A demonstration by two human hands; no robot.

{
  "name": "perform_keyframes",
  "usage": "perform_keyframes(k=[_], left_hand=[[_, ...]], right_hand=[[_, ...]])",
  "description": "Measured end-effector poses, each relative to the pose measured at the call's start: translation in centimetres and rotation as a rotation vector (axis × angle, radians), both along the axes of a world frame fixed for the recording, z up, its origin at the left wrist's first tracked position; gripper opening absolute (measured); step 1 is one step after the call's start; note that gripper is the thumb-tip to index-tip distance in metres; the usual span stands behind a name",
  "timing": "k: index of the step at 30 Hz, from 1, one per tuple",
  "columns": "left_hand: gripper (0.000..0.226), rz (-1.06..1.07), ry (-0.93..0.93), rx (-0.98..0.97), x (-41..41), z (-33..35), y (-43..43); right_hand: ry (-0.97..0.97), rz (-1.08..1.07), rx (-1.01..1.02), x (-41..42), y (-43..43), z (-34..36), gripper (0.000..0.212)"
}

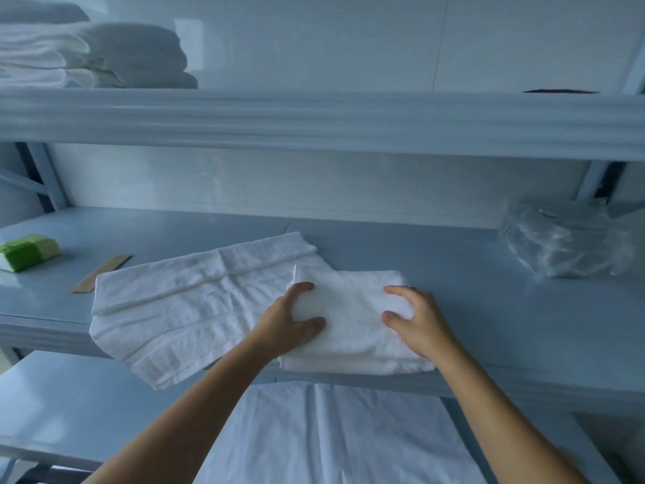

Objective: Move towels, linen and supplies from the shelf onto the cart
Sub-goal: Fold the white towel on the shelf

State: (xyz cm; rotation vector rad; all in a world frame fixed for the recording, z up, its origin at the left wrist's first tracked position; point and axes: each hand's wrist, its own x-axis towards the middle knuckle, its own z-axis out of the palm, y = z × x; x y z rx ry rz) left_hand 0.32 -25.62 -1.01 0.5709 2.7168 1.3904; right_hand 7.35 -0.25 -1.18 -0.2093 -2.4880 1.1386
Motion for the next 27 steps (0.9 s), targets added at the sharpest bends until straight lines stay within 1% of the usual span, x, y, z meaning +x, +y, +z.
perform_keyframes(k=[2,4,8,11,13,14,16,18,20,22,24,26,27], left_hand=[[0.075,-0.021,0.038,0.065,0.4,0.0,1.3],[0.075,-0.032,0.054,0.141,0.5,0.7,3.1],[0.055,-0.112,-0.022,0.319,0.5,2.8,9.4],[0.036,-0.122,-0.045,0.332,0.4,3.2,15.6],[0.021,-0.081,-0.049,0.321,0.3,2.6,19.6],[0.017,-0.067,-0.037,0.300,0.3,2.1,21.4],[0.018,-0.058,-0.005,0.172,0.4,0.8,24.1],[0.035,-0.055,0.044,-0.059,0.6,-0.2,26.0],[0.053,-0.034,0.182,-0.330,0.9,0.0,27.2],[0.064,-0.016,0.379,-0.563,1.5,1.1,28.1],[0.068,-0.060,0.471,-0.634,1.5,1.6,28.8],[0.074,-0.155,0.466,-0.630,1.3,1.2,28.8],[0.079,-0.193,0.451,-0.616,1.3,0.7,28.5]], right_hand=[[0.056,-0.019,-0.002,0.1,1.2,0.2,0.042],[0.083,-0.043,-0.008,0.1,3.1,0.7,0.042],[0.083,-0.097,0.010,1.0,9.3,2.4,0.042],[0.075,-0.170,0.036,2.2,14.6,2.9,0.041],[0.052,-0.214,0.039,3.2,18.0,2.7,0.041],[0.031,-0.227,0.035,3.7,19.5,2.5,0.040],[-0.029,-0.232,0.043,4.5,21.9,1.8,0.038],[-0.091,-0.222,0.131,5.1,23.4,0.9,0.039],[-0.140,-0.205,0.305,5.2,24.1,0.8,0.047],[-0.160,-0.136,0.435,4.9,24.0,1.3,0.054],[-0.166,-0.056,0.502,4.5,23.6,1.3,0.056],[-0.154,-0.021,0.537,4.3,23.7,0.5,0.058],[-0.140,-0.013,0.521,4.3,23.9,0.1,0.058]])
